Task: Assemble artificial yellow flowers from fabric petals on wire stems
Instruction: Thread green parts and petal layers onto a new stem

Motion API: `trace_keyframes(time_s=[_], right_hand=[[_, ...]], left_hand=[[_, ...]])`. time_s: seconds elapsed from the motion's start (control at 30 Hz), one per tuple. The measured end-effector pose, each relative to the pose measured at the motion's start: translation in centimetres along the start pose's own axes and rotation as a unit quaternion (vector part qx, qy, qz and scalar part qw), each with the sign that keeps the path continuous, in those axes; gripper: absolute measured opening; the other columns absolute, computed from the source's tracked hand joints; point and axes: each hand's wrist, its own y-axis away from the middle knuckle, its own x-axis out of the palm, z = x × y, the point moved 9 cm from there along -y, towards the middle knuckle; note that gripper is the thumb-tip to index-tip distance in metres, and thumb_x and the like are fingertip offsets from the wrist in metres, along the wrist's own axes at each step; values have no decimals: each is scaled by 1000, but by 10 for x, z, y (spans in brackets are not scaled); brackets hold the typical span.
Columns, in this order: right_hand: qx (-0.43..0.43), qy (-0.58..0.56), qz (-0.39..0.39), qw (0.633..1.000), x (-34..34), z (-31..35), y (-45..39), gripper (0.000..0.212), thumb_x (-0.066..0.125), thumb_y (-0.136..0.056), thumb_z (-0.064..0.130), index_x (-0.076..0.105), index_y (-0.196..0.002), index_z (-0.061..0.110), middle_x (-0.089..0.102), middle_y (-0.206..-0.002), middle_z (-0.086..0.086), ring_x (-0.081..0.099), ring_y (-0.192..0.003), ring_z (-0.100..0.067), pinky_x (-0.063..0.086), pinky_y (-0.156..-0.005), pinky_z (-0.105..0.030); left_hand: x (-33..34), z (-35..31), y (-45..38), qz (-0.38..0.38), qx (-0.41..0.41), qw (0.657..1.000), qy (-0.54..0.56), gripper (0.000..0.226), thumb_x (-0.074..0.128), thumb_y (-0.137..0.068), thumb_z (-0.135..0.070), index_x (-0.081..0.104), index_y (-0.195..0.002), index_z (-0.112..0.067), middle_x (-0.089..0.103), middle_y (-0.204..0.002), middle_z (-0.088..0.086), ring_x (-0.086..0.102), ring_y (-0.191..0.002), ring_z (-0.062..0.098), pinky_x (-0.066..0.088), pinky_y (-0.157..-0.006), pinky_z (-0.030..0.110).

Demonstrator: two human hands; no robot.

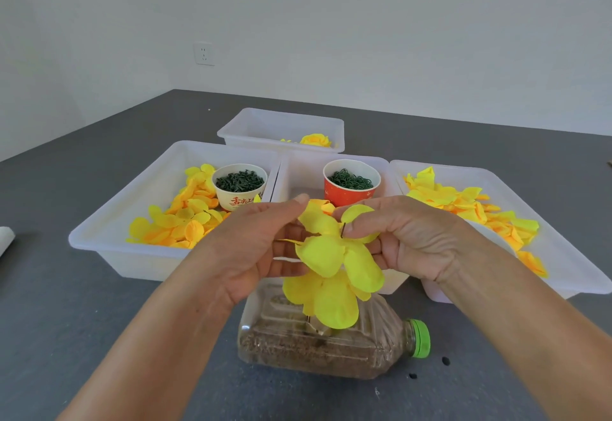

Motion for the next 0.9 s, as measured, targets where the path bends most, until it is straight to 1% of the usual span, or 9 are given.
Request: trace_keyframes(time_s=[0.1, 0.2, 0.27, 0.33, 0.43, 0.57, 0.67, 0.77, 0.9], right_hand=[[2, 19, 14, 1000, 2, 1, 0, 29, 64, -55, 5, 68, -84, 9, 71, -75, -8, 69, -62, -20, 58, -58, -32], [5, -5, 22, 1000, 0, 1, -3, 31, 64, -55, 2, 68, -85, 7, 71, -79, -9, 69, -66, -21, 58, -65, -35], [9, -10, 33, 999, 1, 1, -4, 34, 64, -56, 1, 69, -89, 5, 70, -85, -12, 69, -73, -23, 56, -74, -38], [15, 11, 41, 999, 1, 0, -4, 36, 65, -55, 2, 70, -91, 5, 71, -88, -12, 69, -75, -24, 57, -73, -39], [16, 19, 39, 999, 0, 0, -4, 27, 65, -56, 1, 73, -80, 9, 72, -83, -11, 70, -70, -22, 58, -66, -35], [12, 22, 36, 999, -1, 1, -4, 26, 66, -55, 1, 74, -78, 9, 72, -81, -11, 70, -68, -21, 59, -61, -33], [12, 21, 38, 999, -1, -1, -4, 24, 65, -56, 1, 73, -77, 9, 71, -80, -10, 69, -66, -20, 59, -61, -32], [16, 25, 44, 999, 1, -3, -4, 27, 66, -57, 2, 71, -82, 8, 72, -81, -11, 70, -67, -21, 59, -62, -33], [18, 40, 43, 998, 1, -4, -4, 26, 68, -53, 3, 73, -78, 10, 72, -78, -9, 69, -65, -20, 58, -61, -31]], left_hand=[[-3, -1, 1, -1, -3, 1000, -2, 34, 64, -65, -38, 70, -80, -8, 70, -71, 9, 64, -55, 17, 54, -49, 27], [-3, -3, 1, -3, -8, 1000, 10, 31, 58, -83, -37, 69, -80, -8, 70, -70, 10, 63, -54, 18, 54, -49, 26], [-8, -3, -1, -12, -18, 1000, 16, 38, 47, -94, -36, 68, -83, -7, 70, -69, 10, 64, -54, 17, 53, -48, 24], [-13, -3, -1, -18, -25, 999, 22, 41, 41, -97, -36, 66, -84, -6, 69, -67, 8, 64, -53, 17, 52, -47, 23], [-23, -1, 1, -44, -22, 999, 23, 36, 41, -98, -30, 65, -83, -6, 69, -66, 7, 65, -52, 16, 52, -46, 22], [-40, 5, 4, -102, 7, 991, -85, 15, 52, -94, -14, 65, -88, -8, 71, -77, 6, 63, -58, 13, 52, -53, 23], [-35, 19, 5, -76, -2, 984, -163, 10, 64, -86, -14, 65, -93, -8, 69, -79, 5, 64, -65, 14, 54, -64, 28], [-29, 31, 4, -46, -20, 990, -134, 19, 72, -79, -11, 65, -95, -6, 67, -82, 10, 65, -70, 22, 57, -69, 35], [-23, 34, 2, -25, -19, 997, -70, 7, 66, -82, -5, 65, -88, -7, 67, -79, 9, 63, -65, 19, 55, -58, 30]])
